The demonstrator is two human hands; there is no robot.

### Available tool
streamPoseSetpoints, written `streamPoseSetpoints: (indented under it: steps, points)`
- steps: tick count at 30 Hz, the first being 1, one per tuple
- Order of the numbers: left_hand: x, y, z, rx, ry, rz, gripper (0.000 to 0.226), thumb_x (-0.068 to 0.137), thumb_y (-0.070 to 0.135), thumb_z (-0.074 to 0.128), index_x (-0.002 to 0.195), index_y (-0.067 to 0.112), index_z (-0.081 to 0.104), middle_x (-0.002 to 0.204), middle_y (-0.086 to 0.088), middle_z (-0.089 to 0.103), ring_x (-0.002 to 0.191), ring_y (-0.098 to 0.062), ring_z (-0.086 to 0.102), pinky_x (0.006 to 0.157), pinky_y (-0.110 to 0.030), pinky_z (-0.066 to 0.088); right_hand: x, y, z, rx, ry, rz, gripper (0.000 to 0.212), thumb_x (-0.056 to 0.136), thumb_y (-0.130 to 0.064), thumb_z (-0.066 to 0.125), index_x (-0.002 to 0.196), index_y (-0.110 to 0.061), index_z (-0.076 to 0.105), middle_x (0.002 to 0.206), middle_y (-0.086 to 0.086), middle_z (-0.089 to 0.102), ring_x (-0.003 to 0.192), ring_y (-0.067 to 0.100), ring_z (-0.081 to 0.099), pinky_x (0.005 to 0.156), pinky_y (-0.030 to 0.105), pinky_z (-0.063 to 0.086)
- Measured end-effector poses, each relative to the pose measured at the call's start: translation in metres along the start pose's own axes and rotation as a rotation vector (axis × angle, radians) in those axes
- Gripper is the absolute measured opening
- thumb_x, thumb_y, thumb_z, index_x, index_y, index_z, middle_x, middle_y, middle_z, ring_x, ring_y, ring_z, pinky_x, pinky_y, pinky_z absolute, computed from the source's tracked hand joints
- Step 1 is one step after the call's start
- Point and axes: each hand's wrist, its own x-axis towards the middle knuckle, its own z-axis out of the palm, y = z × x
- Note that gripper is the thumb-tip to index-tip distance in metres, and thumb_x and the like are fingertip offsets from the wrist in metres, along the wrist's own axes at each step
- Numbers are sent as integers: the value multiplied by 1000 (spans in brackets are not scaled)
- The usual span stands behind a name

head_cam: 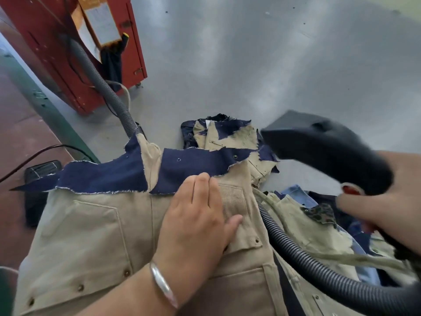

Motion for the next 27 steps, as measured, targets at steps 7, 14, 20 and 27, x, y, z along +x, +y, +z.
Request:
streamPoseSetpoints:
  steps: [7, 14, 20, 27]
  points:
    - [0, -1, -7, 99, -122, -15, 74, 80, 55, 54, 114, -11, 61, 110, -25, 62, 102, -37, 60, 92, -42, 51, 40, -47, 62, -125, -268, -1, 15, 72, -27, 70, 78, -26, 57, 53, -5, 59, 42, 10, 60, 42, 19, 37]
    - [-2, -3, -6, 109, -104, -30, 74, 82, 54, 50, 116, -10, 60, 111, -24, 61, 103, -36, 59, 90, -43, 51, 66, 22, 51, -18, -221, 248, 10, 71, -11, 72, 75, -10, 63, 44, 8, 63, 36, 22, 59, 46, 30, 51]
    - [-3, 0, 0, 70, -58, -53, 72, 87, 51, 39, 119, -10, 59, 113, -24, 60, 106, -38, 58, 89, -46, 51, 48, 1, 11, 149, -13, 22, 36, 43, -43, 64, 79, -36, 64, 44, 5, 63, 35, 22, 62, 42, 37, 54]
    - [-3, -2, -2, 91, -63, -55, 71, 82, 54, 56, 114, -10, 61, 111, -25, 61, 103, -38, 59, 89, -44, 51, 63, -39, 66, 21, -366, -67, 14, 72, -11, 71, 80, -16, 60, 44, 0, 56, 35, 17, 57, 41, 25, 46]
